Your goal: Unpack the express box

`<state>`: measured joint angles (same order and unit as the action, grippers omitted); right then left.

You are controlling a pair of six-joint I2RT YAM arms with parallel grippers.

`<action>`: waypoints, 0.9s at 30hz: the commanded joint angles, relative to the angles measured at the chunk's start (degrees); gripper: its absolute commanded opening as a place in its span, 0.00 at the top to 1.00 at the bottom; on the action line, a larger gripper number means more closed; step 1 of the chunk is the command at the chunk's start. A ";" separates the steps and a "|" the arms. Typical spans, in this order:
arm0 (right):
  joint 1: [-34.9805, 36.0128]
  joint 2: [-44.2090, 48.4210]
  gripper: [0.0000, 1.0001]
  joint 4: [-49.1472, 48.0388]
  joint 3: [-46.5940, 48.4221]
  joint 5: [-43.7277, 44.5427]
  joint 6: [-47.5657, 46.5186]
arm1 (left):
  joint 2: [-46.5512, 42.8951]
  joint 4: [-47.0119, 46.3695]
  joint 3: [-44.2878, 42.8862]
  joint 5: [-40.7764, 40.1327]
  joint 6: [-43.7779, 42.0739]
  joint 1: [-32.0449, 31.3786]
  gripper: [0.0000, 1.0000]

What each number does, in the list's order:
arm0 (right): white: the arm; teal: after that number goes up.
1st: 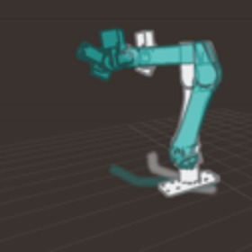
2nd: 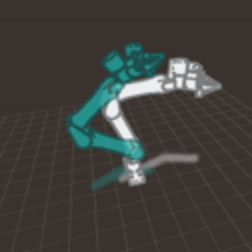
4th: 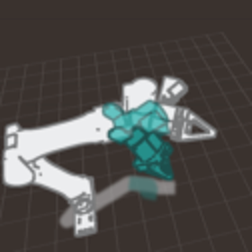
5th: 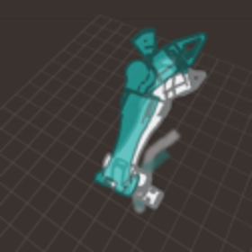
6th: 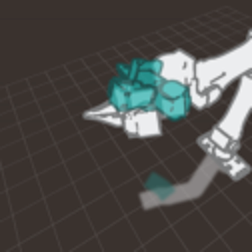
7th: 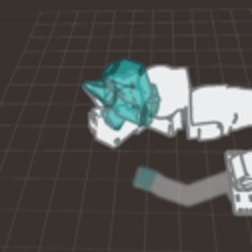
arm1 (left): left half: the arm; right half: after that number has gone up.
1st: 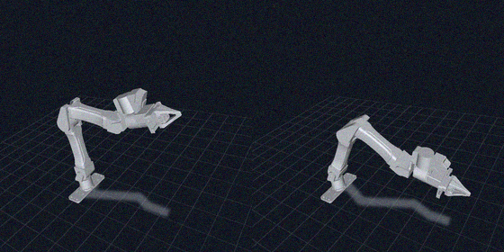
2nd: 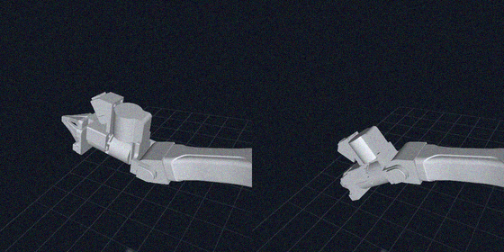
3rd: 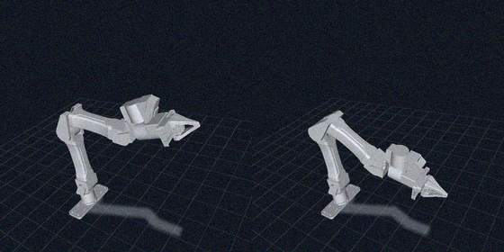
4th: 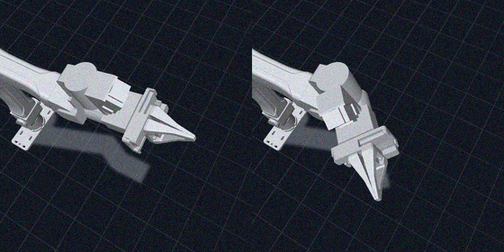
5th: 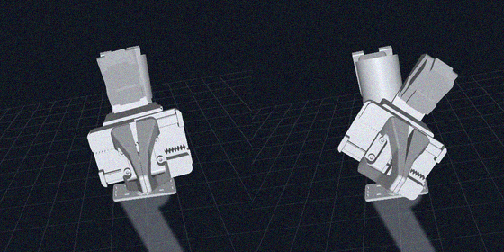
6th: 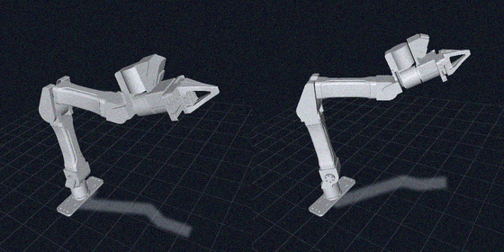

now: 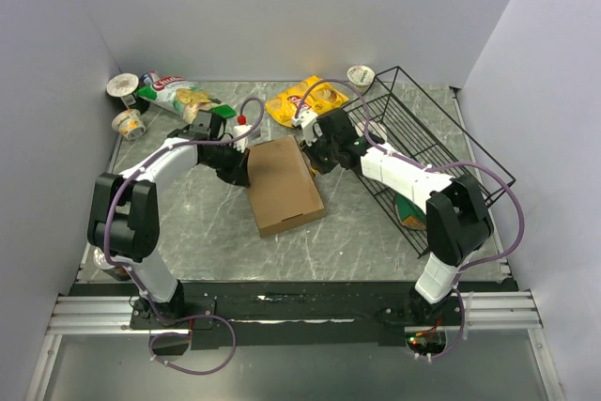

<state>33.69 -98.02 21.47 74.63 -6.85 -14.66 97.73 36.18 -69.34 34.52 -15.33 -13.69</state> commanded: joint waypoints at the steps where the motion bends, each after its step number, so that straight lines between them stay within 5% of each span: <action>1: -0.29 2.04 1.00 -2.05 -0.10 0.52 0.07 | -0.88 -1.55 2.36 -0.59 -1.27 -0.10 0.99; 27: 0.23 2.92 1.00 -1.70 0.95 -0.17 -0.11 | -6.85 -4.90 19.59 -8.15 -6.47 2.27 0.99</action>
<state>33.69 -98.02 21.43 74.63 -6.87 -14.66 88.66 24.21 -54.13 32.25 -19.35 -11.27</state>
